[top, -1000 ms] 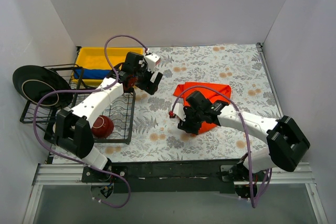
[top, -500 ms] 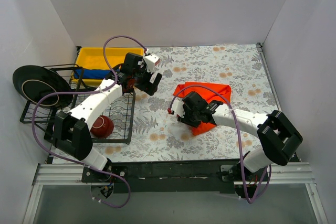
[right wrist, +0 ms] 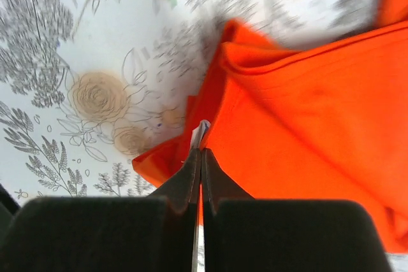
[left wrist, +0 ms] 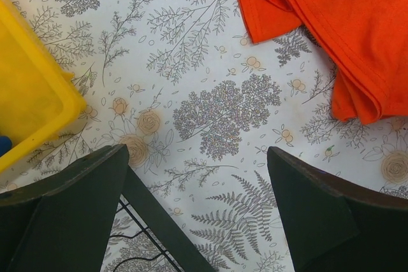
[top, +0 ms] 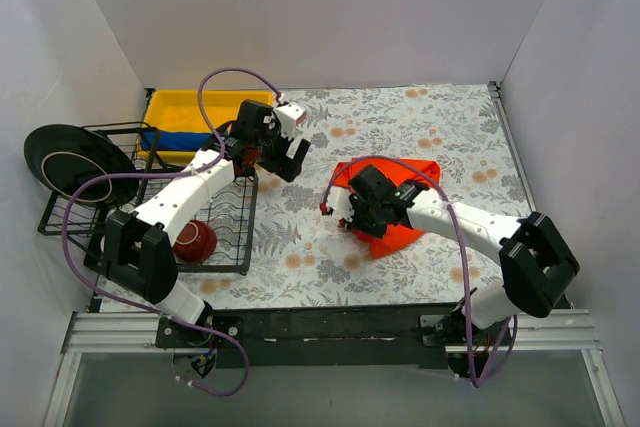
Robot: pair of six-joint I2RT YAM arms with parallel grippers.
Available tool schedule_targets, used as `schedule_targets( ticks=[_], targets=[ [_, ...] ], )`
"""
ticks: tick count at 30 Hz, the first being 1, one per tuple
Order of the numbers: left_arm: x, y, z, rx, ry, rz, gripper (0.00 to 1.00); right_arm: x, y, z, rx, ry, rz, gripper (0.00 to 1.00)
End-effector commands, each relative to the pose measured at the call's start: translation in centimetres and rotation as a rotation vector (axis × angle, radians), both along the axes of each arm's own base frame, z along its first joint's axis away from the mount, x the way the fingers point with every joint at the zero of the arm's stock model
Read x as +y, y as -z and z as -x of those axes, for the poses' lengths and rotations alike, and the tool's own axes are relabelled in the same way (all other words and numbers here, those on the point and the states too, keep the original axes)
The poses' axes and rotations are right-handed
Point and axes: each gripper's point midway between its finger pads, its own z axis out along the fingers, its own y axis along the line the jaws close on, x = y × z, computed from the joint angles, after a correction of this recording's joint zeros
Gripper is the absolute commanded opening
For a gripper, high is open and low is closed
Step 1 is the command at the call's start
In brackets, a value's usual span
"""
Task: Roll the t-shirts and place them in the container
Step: Flatten out the T-shirt at the center of the board.
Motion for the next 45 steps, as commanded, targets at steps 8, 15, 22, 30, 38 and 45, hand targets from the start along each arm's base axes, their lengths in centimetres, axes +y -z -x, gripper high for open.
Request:
schedule_targets(
  ticks=[8, 15, 22, 30, 38, 45],
  targets=[
    [-1.7, -0.7, -1.7, 0.012, 0.010, 0.059, 0.90, 4.9, -28.5, -5.5, -0.462, -0.103, -0.430, 0.01],
    [-2.4, -2.1, -3.6, -0.019, 0.000, 0.077, 0.90, -6.7, -34.7, -9.8, -0.736, 0.150, -0.343, 0.01],
    [-2.8, -1.6, -2.8, 0.020, 0.016, 0.095, 0.90, -19.4, -22.6, -8.4, -0.681, 0.313, -0.048, 0.01],
    [-3.5, -0.3, -1.1, 0.078, 0.085, 0.109, 0.89, -22.8, -10.4, -5.7, -0.338, 0.524, 0.027, 0.40],
    [-3.9, 0.7, -1.2, 0.111, 0.090, 0.101, 0.89, -16.6, -12.9, -11.3, -0.203, 0.463, -0.282, 0.49],
    [-2.8, 0.6, 0.2, 0.117, 0.103, 0.065, 0.90, -13.2, -9.0, -19.0, -0.001, 0.584, -0.450, 0.44]
  ],
)
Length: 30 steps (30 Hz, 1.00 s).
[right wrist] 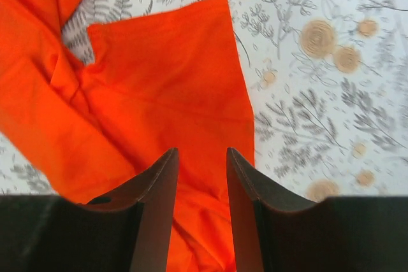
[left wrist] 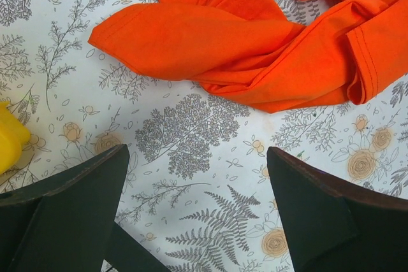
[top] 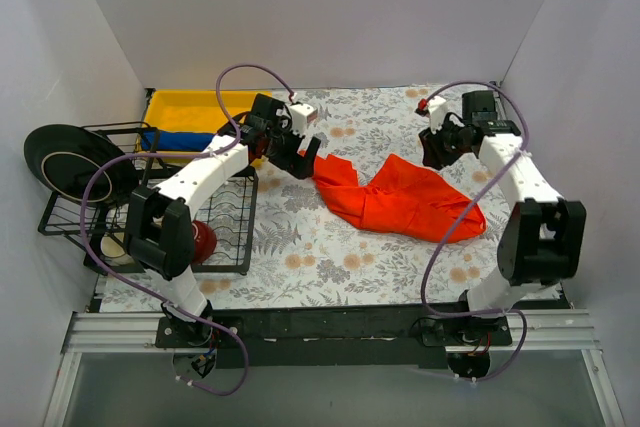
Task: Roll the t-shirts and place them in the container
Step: Flatten out the T-shirt at the center of the board.
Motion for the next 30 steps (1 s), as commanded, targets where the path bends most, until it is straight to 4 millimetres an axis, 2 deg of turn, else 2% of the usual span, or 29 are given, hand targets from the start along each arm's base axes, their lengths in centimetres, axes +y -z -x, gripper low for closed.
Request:
schedule_targets(
  ticks=[1, 7, 8, 10, 11, 13, 16, 27, 30],
  targets=[
    [0.5, -1.9, 1.2, -0.034, 0.031, -0.004, 0.89, 3.4, 0.9, -3.7, 0.035, 0.016, -0.157, 0.44],
    [1.5, -1.6, 1.8, -0.026, 0.024, -0.048, 0.89, 4.7, 4.1, -8.3, 0.054, -0.012, -0.105, 0.42],
    [1.6, -1.6, 1.9, -0.024, 0.024, -0.049, 0.89, 4.9, 5.2, -8.9, 0.073, -0.014, -0.103, 0.42],
    [1.7, -1.4, 2.0, -0.019, 0.026, -0.057, 0.89, 5.5, 4.9, -10.1, 0.056, -0.027, -0.108, 0.42],
    [1.8, -1.4, 2.1, -0.016, 0.025, -0.062, 0.89, 5.7, 5.9, -10.3, 0.074, -0.031, -0.101, 0.42],
    [2.0, -1.3, 2.1, -0.019, 0.025, -0.074, 0.89, 6.3, 6.1, -10.8, 0.073, -0.045, -0.097, 0.43],
    [2.2, -0.9, 2.2, -0.010, 0.023, -0.086, 0.90, 7.1, 7.7, -10.8, 0.098, -0.063, -0.076, 0.45],
    [2.3, -0.5, 2.1, -0.004, 0.020, -0.092, 0.89, 7.9, 11.9, -11.6, 0.134, -0.067, 0.009, 0.47],
    [2.3, -0.4, 2.3, 0.003, 0.020, -0.090, 0.89, 7.5, 13.2, -11.8, 0.141, -0.060, 0.049, 0.46]
  ],
)
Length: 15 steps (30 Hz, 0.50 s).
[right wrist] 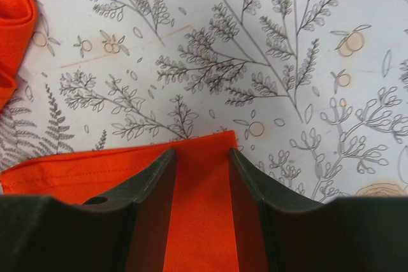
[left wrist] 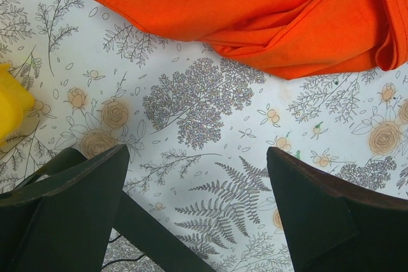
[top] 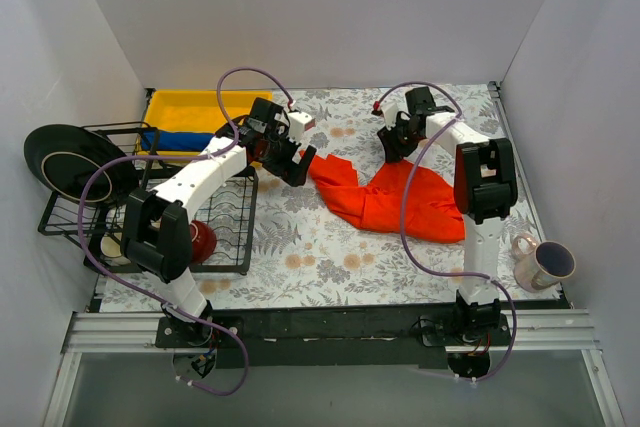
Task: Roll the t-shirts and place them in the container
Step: Flatten out the T-shirt at the center of the board.
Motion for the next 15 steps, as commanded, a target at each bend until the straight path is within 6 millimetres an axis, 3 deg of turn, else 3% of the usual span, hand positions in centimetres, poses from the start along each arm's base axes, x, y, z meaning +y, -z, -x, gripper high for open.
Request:
schedule_targets(
  ticks=[1, 6, 15],
  targets=[
    [0.3, -1.4, 0.7, -0.029, 0.007, 0.009, 0.89, -0.4, 0.2, -1.9, -0.055, 0.003, 0.052, 0.46],
    [0.3, -1.5, 0.6, -0.037, 0.010, 0.009, 0.89, -0.5, 0.1, -1.8, -0.057, 0.002, 0.059, 0.45],
    [-0.5, -1.9, 0.1, -0.036, 0.023, 0.034, 0.89, 1.1, -3.5, -2.5, -0.095, -0.011, -0.037, 0.45]
  ],
)
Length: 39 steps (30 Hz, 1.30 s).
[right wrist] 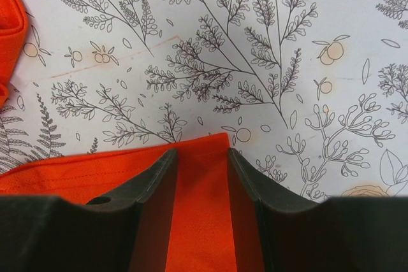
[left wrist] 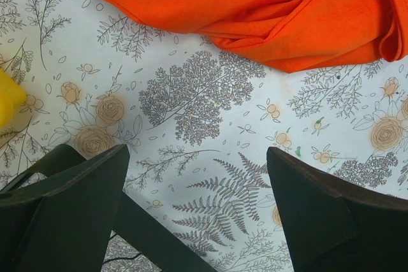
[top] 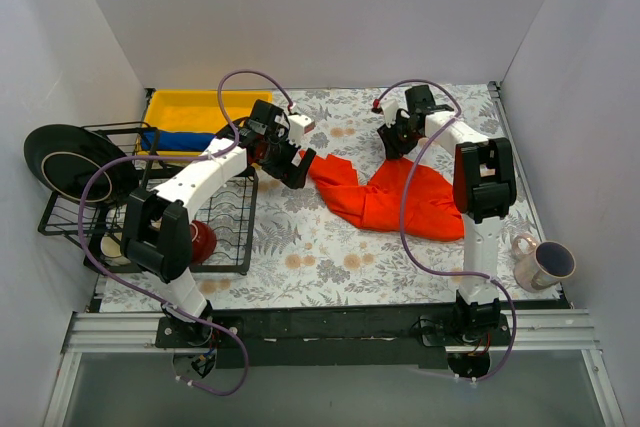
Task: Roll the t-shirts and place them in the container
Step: Flatten out the T-shirt at the center of the board.
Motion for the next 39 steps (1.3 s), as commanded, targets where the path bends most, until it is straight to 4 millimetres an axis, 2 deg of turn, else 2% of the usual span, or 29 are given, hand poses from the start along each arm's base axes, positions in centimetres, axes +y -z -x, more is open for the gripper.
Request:
schedule_targets(
  ticks=[1, 6, 11, 16, 18, 19, 21, 22, 23, 25, 26, 28, 29, 30, 31, 32, 33, 34, 36, 37, 38, 39],
  targets=[
    [-0.7, -2.4, -0.3, -0.053, 0.023, 0.042, 0.89, 1.2, -3.3, -1.3, -0.062, -0.025, -0.061, 0.45],
    [-0.7, -2.5, -0.4, -0.055, 0.024, 0.042, 0.89, 0.6, -2.2, -1.6, -0.061, -0.012, -0.024, 0.44],
    [-0.6, -2.3, -0.2, -0.045, 0.023, 0.038, 0.89, -0.6, -0.1, -2.0, -0.063, 0.001, 0.054, 0.44],
    [-0.6, -2.1, -0.3, -0.040, 0.026, 0.033, 0.89, -1.0, 1.7, -1.8, -0.031, -0.016, 0.088, 0.42],
    [-0.7, -2.0, -0.4, -0.040, 0.026, 0.033, 0.89, -0.9, 2.5, -1.3, -0.005, -0.035, 0.089, 0.34],
    [-0.7, -1.9, -0.4, -0.036, 0.026, 0.034, 0.89, -0.6, 2.7, -1.0, 0.004, -0.051, 0.074, 0.15],
    [-0.9, -1.8, -0.7, -0.038, 0.027, 0.034, 0.89, -0.4, 2.5, -0.9, 0.007, -0.061, 0.067, 0.02],
    [-0.8, -1.8, -1.1, -0.049, 0.019, 0.029, 0.89, -0.5, 1.9, -1.1, -0.003, -0.051, 0.063, 0.01],
    [-0.8, -1.6, -1.4, -0.052, 0.009, 0.023, 0.89, -0.4, -0.2, -1.8, -0.047, -0.044, 0.051, 0.01],
    [-0.7, -1.9, -2.7, -0.093, -0.013, 0.011, 0.89, -0.6, -3.0, -2.3, -0.089, -0.011, 0.024, 0.01],
    [-0.7, -1.6, -3.3, -0.099, -0.022, 0.003, 0.89, -0.7, -6.3, -2.5, -0.148, 0.002, 0.009, 0.01],
    [-0.9, -2.2, -5.0, -0.140, -0.042, 0.007, 0.89, -1.1, -9.5, -2.1, -0.195, 0.024, -0.014, 0.01],
    [-0.8, -2.2, -5.7, -0.151, -0.060, 0.002, 0.90, -1.2, -13.6, -1.7, -0.271, 0.045, -0.042, 0.01],
    [-0.9, -1.5, -6.4, -0.144, -0.077, -0.003, 0.90, -1.5, -13.9, -0.7, -0.273, 0.052, -0.046, 0.01],
    [-1.2, -2.4, -7.5, -0.178, -0.087, 0.010, 0.90, -1.5, -17.3, 0.4, -0.340, 0.056, -0.071, 0.01],
    [-1.0, -2.3, -8.2, -0.187, -0.103, 0.004, 0.90, -1.5, -18.5, 0.8, -0.375, 0.058, -0.089, 0.01],
    [-1.0, -1.4, -8.8, -0.180, -0.113, -0.007, 0.91, -1.7, -18.1, 2.1, -0.356, 0.061, -0.092, 0.01],
    [-1.2, -1.7, -9.7, -0.193, -0.130, 0.002, 0.91, -1.7, -19.9, 3.1, -0.389, 0.060, -0.108, 0.01],
    [-0.8, -0.5, -10.8, -0.170, -0.166, -0.005, 0.91, -1.9, -20.1, 4.4, -0.373, 0.079, -0.118, 0.01],
    [-0.9, 1.6, -11.0, -0.114, -0.191, -0.013, 0.91, -2.1, -19.6, 5.1, -0.357, 0.086, -0.111, 0.01],
    [-1.1, 1.4, -11.8, -0.107, -0.200, 0.011, 0.91, -2.3, -20.6, 5.8, -0.375, 0.088, -0.114, 0.01],
    [-1.6, 2.1, -11.7, -0.071, -0.188, 0.035, 0.91, -2.4, -20.6, 6.3, -0.370, 0.088, -0.110, 0.01]
  ],
)
